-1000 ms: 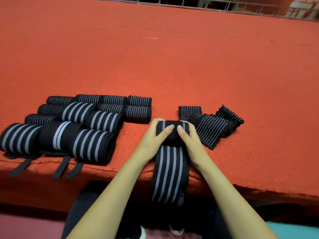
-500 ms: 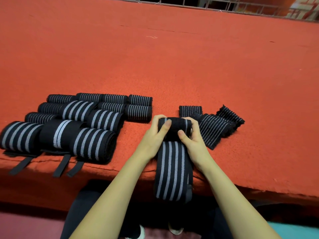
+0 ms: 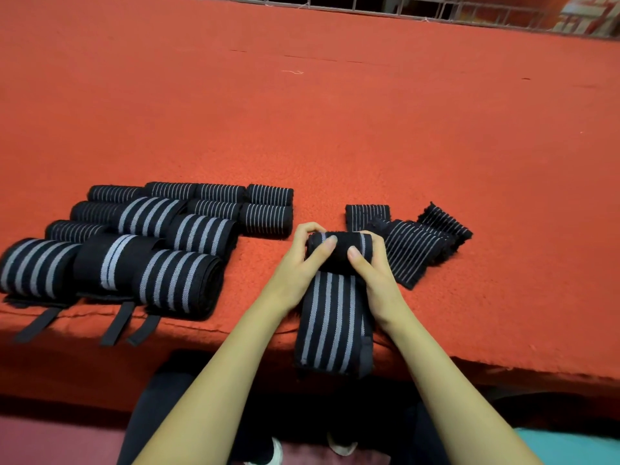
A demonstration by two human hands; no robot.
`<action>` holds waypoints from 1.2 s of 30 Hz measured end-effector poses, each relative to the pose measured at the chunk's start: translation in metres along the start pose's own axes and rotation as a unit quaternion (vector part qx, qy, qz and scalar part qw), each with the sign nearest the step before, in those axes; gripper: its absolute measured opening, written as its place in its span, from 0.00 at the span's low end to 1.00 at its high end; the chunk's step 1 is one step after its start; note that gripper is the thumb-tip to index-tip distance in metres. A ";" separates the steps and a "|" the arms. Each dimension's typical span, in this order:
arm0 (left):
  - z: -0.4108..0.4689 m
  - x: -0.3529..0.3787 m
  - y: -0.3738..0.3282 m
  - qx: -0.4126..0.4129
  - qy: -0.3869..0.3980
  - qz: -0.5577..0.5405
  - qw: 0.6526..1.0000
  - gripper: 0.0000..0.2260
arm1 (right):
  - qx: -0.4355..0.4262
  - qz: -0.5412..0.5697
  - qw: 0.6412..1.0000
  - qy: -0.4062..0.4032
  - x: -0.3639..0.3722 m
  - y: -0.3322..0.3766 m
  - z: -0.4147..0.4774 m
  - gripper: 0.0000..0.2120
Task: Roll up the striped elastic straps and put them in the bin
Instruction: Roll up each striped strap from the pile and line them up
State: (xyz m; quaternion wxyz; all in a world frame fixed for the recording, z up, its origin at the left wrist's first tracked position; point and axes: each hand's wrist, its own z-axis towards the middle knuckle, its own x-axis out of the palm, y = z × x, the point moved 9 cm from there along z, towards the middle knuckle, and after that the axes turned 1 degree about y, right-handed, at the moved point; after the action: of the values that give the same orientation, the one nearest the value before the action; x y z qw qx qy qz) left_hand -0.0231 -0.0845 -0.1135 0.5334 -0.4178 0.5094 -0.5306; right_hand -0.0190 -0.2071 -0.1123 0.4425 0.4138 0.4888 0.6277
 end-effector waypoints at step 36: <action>0.002 0.002 0.011 -0.047 0.014 -0.082 0.995 0.24 | 0.026 -0.023 0.998 -0.055 -0.008 -0.006 0.001 0.32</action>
State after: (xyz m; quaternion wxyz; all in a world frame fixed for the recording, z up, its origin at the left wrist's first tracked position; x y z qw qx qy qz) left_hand -0.0195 -0.0856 -0.1246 0.4607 -0.4757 0.5052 -0.5534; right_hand -0.0153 -0.2142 -0.1192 0.4723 0.4481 0.4892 0.5804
